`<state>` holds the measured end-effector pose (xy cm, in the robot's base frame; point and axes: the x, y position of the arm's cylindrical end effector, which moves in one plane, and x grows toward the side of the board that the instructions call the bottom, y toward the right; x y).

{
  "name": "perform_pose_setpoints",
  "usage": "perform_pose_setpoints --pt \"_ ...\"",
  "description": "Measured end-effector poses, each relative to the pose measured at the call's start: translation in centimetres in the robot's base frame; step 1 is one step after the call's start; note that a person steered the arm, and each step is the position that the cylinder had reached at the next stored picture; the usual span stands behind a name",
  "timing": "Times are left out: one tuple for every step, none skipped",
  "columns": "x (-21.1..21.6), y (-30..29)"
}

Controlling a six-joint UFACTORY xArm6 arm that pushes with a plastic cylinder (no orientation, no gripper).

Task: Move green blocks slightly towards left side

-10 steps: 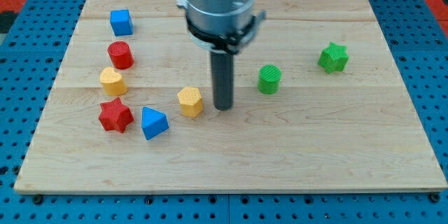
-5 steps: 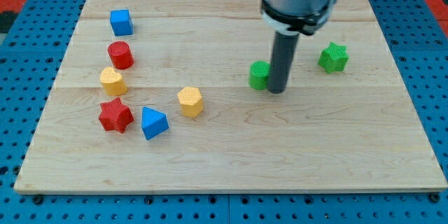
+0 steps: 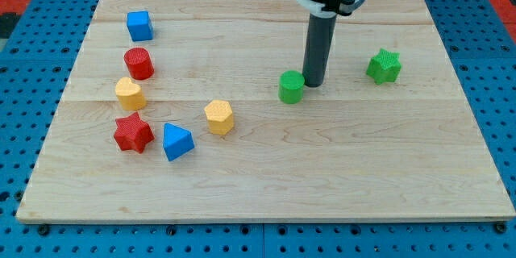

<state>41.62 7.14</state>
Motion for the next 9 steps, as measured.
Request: perform_pose_setpoints --pt "0.4 -1.6" --pt "0.5 -2.8" --pt "1.1 -2.4" --pt "2.8 8.1" --pt "-0.1 18.2" --pt "-3.3 18.8" --pt "-3.6 14.8" --pt "-3.6 11.0" --pt "-3.5 7.0"
